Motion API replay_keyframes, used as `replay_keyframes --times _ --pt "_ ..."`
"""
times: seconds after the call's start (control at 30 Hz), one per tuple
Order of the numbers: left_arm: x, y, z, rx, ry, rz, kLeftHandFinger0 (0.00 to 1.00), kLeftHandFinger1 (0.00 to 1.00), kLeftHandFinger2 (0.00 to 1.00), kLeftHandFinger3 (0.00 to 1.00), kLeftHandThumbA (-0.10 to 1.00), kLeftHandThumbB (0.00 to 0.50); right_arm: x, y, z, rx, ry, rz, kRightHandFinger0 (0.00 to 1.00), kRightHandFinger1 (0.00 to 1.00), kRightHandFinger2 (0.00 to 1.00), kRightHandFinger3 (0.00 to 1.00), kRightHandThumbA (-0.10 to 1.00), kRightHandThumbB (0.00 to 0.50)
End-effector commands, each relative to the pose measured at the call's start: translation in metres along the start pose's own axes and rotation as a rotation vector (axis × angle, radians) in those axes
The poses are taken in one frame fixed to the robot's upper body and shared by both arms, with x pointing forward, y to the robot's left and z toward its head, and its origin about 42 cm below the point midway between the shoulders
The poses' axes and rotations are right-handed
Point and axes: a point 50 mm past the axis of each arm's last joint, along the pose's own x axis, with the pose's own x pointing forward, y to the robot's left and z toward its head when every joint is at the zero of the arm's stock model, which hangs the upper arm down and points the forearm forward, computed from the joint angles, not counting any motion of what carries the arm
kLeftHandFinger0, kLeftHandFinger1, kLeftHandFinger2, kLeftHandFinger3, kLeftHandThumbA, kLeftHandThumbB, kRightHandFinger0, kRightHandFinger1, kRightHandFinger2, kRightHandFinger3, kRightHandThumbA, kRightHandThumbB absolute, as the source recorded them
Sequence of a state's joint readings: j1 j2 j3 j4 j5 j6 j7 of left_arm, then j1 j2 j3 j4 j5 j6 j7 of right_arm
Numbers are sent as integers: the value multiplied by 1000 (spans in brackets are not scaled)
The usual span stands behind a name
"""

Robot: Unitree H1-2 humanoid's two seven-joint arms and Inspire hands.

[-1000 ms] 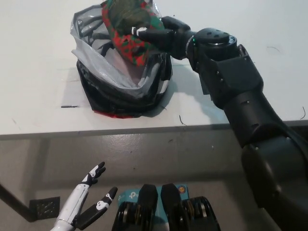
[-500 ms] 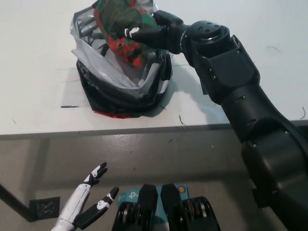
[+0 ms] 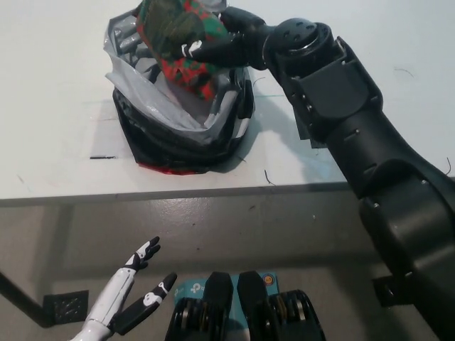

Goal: The robot uses its right hand to pick up a bag of coffee beans and puts it in the black plastic bag, then the robot grabs the top of the bag and lifts it.

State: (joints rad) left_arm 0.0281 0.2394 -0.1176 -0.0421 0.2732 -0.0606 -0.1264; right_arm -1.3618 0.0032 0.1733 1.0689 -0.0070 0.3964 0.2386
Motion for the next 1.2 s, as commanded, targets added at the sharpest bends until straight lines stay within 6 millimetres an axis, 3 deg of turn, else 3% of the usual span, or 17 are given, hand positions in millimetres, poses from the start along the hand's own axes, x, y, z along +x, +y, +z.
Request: replay_keyframes --times 0.0,0.3,0.4,0.47,0.5,0.53,0.57,0.6,0.63,0.67,0.7,0.73,0.77,0.8,1.17 --pt "5 9 12 29 -50 -8 1000 1000 1000 1000 790 167 -12 -5 79 -176 -208 -34 10 394 671 30 -100 219" --pt "6 10 14 36 -49 -24 1000 1000 1000 1000 792 165 -10 -5 70 -244 -204 -45 34 420 676 0 -100 228" --pt "7 11 15 39 -47 -25 1000 1000 1000 1000 794 169 -9 -5 67 -268 -213 -44 1 392 641 2 -100 229" --pt "7 11 14 40 -48 -26 1000 1000 1000 1000 794 169 -9 -4 66 -293 -224 -47 0 390 648 70 -100 230" --pt "7 11 15 35 -51 -30 1000 1000 1000 1000 786 158 -9 -3 65 -309 -236 -56 65 463 729 197 20 280" --pt "7 10 15 34 -52 -31 1000 1000 1000 1000 786 164 -9 -3 65 -317 -245 -58 175 563 819 393 123 312" --pt "7 10 16 33 -51 -33 1000 1000 1000 1000 787 163 -9 -2 65 -326 -246 -51 402 735 973 764 227 341" --pt "7 10 16 36 -50 -34 1000 1000 1000 1000 787 162 -10 -2 64 -322 -242 -27 666 936 1000 1000 282 378" --pt "7 10 16 38 -50 -34 1000 1000 1000 1000 787 162 -10 -1 64 -315 -240 -14 666 936 1000 1000 282 378" --pt "6 10 16 38 -49 -35 1000 1000 1000 1000 787 162 -11 -1 62 -307 -239 15 912 1000 1000 1000 326 393" --pt "6 10 16 37 -48 -36 1000 1000 1000 1000 787 162 -11 -2 60 -328 -240 34 1000 1000 1000 1000 395 415" --pt "6 10 16 37 -47 -37 1000 1000 1000 1000 787 162 -11 -3 59 -344 -240 48 1000 1000 1000 1000 395 415" --pt "7 11 16 40 -47 -39 1000 1000 1000 1000 788 164 -11 -5 54 -376 -224 67 1000 1000 1000 1000 530 488" --pt "7 11 16 42 -46 -41 1000 1000 1000 1000 797 167 -11 -7 49 -380 -209 79 1000 1000 1000 1000 566 500" --pt "10 13 20 41 -55 -40 1000 1000 1000 1000 774 167 -14 -19 36 -412 -167 88 1000 1000 1000 1000 693 484"
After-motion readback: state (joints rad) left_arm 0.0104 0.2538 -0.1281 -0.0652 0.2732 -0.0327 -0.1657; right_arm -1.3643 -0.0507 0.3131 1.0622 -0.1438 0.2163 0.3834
